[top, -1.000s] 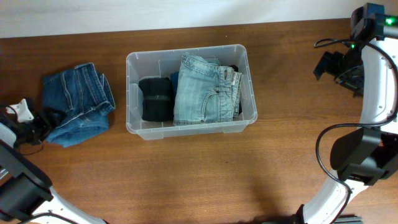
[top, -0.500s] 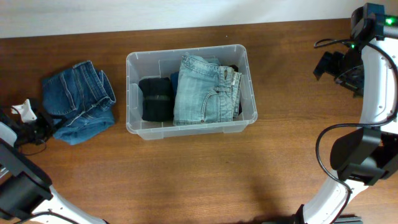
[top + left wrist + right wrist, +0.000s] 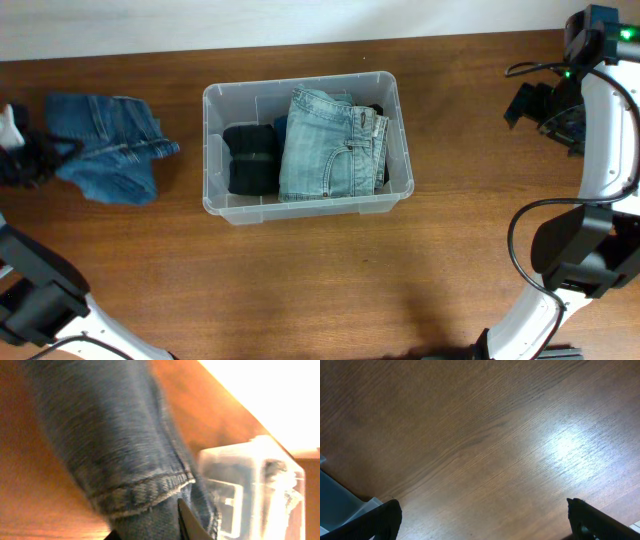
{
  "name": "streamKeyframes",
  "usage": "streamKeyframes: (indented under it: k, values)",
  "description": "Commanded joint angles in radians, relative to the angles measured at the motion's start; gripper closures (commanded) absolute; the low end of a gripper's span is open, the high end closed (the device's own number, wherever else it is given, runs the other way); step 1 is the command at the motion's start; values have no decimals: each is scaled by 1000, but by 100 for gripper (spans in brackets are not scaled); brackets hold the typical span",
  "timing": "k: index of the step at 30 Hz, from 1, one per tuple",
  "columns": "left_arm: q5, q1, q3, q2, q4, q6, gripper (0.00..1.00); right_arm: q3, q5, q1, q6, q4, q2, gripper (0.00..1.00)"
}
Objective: Pack container
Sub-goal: 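Lift the dark-blue jeans with the left gripper toward the box, then lower the dark-blue jeans into the box's left half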
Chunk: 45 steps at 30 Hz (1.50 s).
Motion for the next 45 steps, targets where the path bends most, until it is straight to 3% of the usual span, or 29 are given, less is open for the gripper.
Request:
streamKeyframes:
  k: [1, 9, 13, 18, 26, 35, 39, 43, 45]
  values:
    - [146, -72, 136, -183, -33, 29, 99, -2, 2, -3, 12, -2, 2, 2]
    - [142, -320, 217, -397, -61, 13, 99, -2, 2, -3, 12, -2, 2, 1]
    - [46, -458, 217, -470, -106, -28, 99, -2, 2, -3, 12, -2, 2, 1]
    - [38, -597, 209, -468, -207, -19, 99, -2, 2, -3, 13, -2, 2, 2]
    - [45, -827, 185, -385, -214, -20, 99, -2, 2, -3, 13, -2, 2, 2]
    - [35, -927, 185, -270, -167, -75, 99, -2, 2, -3, 12, -2, 2, 2]
    - [-152, -925, 185, -220, -156, -165, 99, -2, 2, -3, 13, -2, 2, 2]
    - [-201, -925, 185, -199, -151, -166, 99, -2, 2, -3, 13, -2, 2, 2]
    - [-293, -925, 185, -188, -148, -242, 99, -2, 2, -3, 12, -2, 2, 2]
